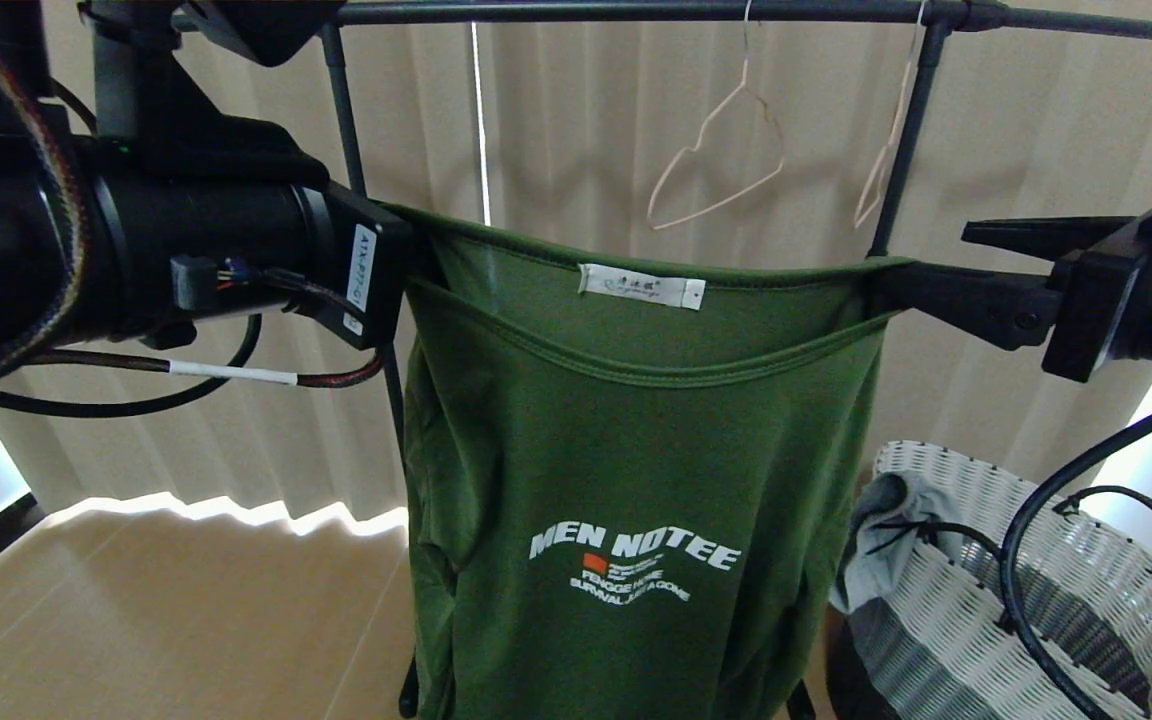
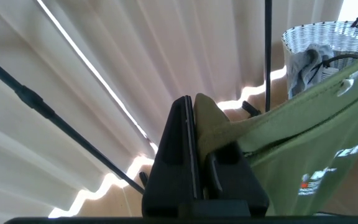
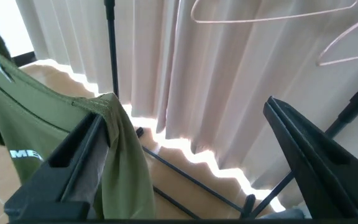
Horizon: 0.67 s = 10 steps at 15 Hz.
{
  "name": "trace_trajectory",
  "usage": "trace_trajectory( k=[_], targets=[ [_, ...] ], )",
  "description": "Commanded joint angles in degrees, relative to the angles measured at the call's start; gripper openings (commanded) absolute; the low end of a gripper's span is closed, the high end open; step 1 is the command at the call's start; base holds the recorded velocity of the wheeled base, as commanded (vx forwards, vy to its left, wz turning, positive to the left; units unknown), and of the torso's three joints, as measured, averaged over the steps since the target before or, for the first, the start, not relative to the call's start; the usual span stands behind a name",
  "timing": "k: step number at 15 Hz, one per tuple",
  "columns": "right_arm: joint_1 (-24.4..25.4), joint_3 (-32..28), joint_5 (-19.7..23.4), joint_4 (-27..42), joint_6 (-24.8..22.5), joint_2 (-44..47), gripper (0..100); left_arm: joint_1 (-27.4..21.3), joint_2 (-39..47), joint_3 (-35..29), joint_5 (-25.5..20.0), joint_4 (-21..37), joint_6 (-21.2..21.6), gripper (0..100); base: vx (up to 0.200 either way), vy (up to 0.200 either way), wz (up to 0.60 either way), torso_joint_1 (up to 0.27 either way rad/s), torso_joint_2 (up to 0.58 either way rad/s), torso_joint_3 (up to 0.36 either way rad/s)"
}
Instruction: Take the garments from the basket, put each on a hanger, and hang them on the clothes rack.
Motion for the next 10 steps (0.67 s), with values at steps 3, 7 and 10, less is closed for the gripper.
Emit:
trace_trajectory(
  k=[3, 7, 10],
  targets=[
    [0.2, 1.9, 0.3, -1.5, 0.0, -1.0, 100, 2.3, 0.4, -0.1, 0.1, -0.1, 0.0, 0, 0.0, 0.0, 0.0, 0.0, 0.0, 0.0],
    [0.2, 4.9, 3.5, -6.6, -0.1, -1.4, 100, 4.0, 0.4, 0.1, 1.0, 0.0, -0.2, 0, 0.0, 0.0, 0.0, 0.0, 0.0, 0.0],
    [0.2, 5.4, 3.8, -6.7, -0.2, -2.1, 100, 4.8, 0.5, 0.3, 2.1, 0.0, -0.3, 0, 0.0, 0.0, 0.0, 0.0, 0.0, 0.0]
  ],
)
